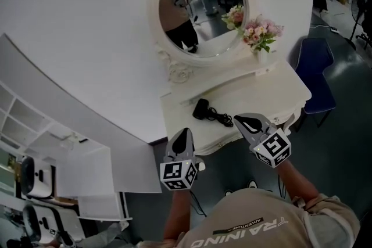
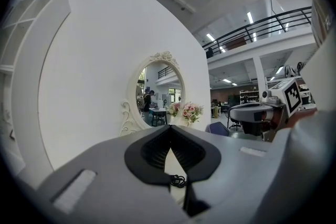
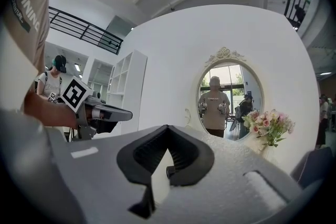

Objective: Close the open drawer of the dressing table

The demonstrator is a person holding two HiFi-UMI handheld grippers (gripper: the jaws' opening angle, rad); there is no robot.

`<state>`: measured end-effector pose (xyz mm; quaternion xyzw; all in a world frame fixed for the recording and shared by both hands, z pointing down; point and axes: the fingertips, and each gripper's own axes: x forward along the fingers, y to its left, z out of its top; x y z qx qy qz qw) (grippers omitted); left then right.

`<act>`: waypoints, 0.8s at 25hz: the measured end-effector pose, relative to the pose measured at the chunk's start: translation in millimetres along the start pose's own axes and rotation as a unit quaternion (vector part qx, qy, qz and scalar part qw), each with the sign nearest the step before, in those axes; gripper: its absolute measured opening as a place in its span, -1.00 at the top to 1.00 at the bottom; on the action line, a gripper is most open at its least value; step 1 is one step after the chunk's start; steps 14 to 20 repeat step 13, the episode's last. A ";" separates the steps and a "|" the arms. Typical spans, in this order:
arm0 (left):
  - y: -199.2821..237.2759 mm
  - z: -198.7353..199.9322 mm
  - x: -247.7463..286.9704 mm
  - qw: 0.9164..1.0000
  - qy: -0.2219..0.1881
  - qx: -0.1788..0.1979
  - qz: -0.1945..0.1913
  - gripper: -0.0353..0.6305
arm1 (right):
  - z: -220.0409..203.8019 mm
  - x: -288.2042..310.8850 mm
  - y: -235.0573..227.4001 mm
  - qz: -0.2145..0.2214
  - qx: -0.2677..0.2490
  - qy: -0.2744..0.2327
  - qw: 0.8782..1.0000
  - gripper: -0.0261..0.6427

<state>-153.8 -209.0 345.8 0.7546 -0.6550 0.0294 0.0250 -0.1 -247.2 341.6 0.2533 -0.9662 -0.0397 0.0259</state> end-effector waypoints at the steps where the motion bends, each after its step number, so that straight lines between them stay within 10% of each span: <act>1: 0.8 -0.7 -1.4 1.000 0.001 -0.001 0.001 0.84 | -0.9 -0.4 0.8 -0.001 0.000 0.001 1.000 0.92; 20: 10.8 -3.8 -3.9 1.000 0.003 -0.006 -0.007 0.84 | -6.1 7.3 9.8 -0.012 -0.006 0.004 1.000 0.92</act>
